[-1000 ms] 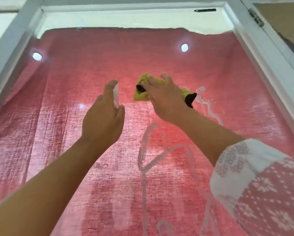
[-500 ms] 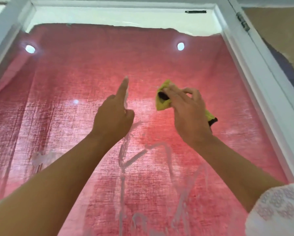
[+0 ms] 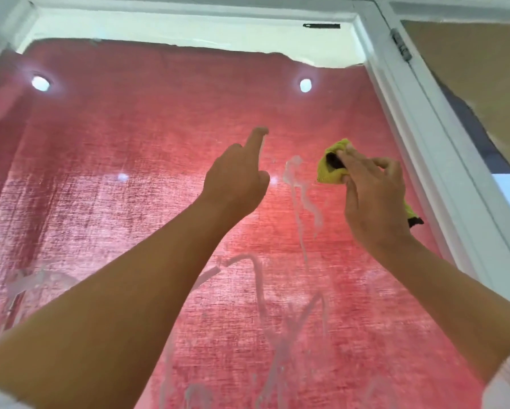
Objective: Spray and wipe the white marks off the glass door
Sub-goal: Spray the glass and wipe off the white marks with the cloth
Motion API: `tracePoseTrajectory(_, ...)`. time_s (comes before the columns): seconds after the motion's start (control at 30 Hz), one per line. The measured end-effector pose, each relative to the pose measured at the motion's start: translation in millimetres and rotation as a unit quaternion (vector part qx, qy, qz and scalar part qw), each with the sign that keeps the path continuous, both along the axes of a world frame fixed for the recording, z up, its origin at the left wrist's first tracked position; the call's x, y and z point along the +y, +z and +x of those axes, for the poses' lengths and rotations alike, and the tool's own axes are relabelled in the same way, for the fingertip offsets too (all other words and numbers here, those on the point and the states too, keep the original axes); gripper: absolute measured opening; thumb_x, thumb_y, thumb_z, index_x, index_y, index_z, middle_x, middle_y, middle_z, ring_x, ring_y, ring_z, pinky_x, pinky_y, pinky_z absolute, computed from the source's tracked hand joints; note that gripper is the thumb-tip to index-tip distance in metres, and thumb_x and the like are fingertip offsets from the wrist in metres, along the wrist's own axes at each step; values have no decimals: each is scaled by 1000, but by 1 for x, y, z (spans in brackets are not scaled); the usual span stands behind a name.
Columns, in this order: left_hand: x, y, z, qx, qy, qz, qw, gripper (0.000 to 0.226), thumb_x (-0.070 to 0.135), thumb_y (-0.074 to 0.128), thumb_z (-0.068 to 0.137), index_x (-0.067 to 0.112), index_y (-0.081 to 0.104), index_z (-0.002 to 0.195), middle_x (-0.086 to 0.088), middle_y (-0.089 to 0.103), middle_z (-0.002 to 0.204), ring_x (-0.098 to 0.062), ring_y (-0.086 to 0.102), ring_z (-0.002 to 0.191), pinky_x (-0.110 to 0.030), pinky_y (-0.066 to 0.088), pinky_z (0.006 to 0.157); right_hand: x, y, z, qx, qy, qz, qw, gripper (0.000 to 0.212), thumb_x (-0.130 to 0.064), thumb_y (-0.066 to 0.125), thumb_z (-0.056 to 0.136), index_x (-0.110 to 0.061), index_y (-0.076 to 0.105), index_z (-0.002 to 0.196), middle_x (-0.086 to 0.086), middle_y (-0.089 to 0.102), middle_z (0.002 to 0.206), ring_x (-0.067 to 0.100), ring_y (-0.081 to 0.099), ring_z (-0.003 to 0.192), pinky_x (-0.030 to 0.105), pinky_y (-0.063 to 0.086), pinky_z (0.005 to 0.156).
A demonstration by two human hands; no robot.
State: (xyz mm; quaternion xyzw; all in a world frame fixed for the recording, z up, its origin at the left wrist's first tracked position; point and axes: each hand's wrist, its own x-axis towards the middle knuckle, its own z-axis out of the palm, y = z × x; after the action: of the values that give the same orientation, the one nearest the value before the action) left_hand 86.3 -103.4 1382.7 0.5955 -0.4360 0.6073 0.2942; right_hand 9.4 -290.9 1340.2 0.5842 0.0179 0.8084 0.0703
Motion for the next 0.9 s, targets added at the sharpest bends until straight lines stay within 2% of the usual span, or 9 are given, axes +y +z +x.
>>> tracePoseTrajectory(0.13,-4,4,-6,-1,6,27,1000,54,6,47,86,20,34,136,-3,42,69,-18,41,54,-29,25,47,-7,7,-6,-6,13,46,999,39,-5,46,97,-12,51,135,5,56,134,29,40,106,50,41,91)
tracePoseTrajectory(0.33,10,-7,1,-4,-14,-9,1000,58,7,50,86,25,32,139,-8,52,76,-22,49,57,-29,34,48,2,23,1,4,69,100,993,38,-9,43,99,-18,50,136,8,58,121,24,36,105,48,39,96)
tracePoseTrajectory(0.4,19,-8,3,-9,-8,-17,1000,61,8,50,86,26,31,141,-9,52,76,-23,50,60,-30,38,50,15,32,5,11,77,91,993,38,-10,41,99,-21,50,135,7,57,118,22,36,104,42,39,94)
tracePoseTrajectory(0.47,27,-11,6,-7,-16,-25,1000,62,7,49,85,25,31,141,-12,54,77,-26,52,61,-36,43,52,33,29,13,44,82,36,995,39,-7,43,97,-21,52,132,-3,54,116,31,43,108,39,39,92)
tracePoseTrajectory(0.53,36,-15,10,2,-29,-45,999,62,6,49,85,24,31,142,-13,55,77,-27,53,60,-36,44,51,40,15,23,72,25,-56,996,41,-2,49,94,-18,55,131,-4,54,126,37,46,110,47,39,90)
tracePoseTrajectory(0.6,43,-21,15,7,-38,-66,997,62,6,49,86,23,30,143,-10,55,74,-23,52,57,-30,38,47,29,4,28,64,-58,-78,993,45,-1,54,92,-19,54,133,0,49,141,36,45,114,51,37,91)
tracePoseTrajectory(0.73,55,-32,24,2,-54,-90,995,64,5,50,87,25,29,144,-9,56,76,-21,53,60,-28,39,48,14,31,22,36,-66,136,988,44,-5,44,96,-25,45,135,-6,34,151,30,34,121,42,28,98)
tracePoseTrajectory(0.8,57,-36,29,9,-68,-92,993,64,4,50,86,26,30,144,-9,57,75,-21,53,57,-26,36,46,25,47,23,51,-80,174,980,43,-8,42,96,-23,42,136,-3,29,152,31,33,121,43,29,100)
tracePoseTrajectory(0.9,59,-42,35,19,-82,-101,991,63,3,49,85,26,31,142,-9,56,72,-19,51,52,-23,32,44,43,45,33,100,-117,53,987,46,-9,42,96,-23,39,140,-3,31,152,33,35,121,45,33,95)
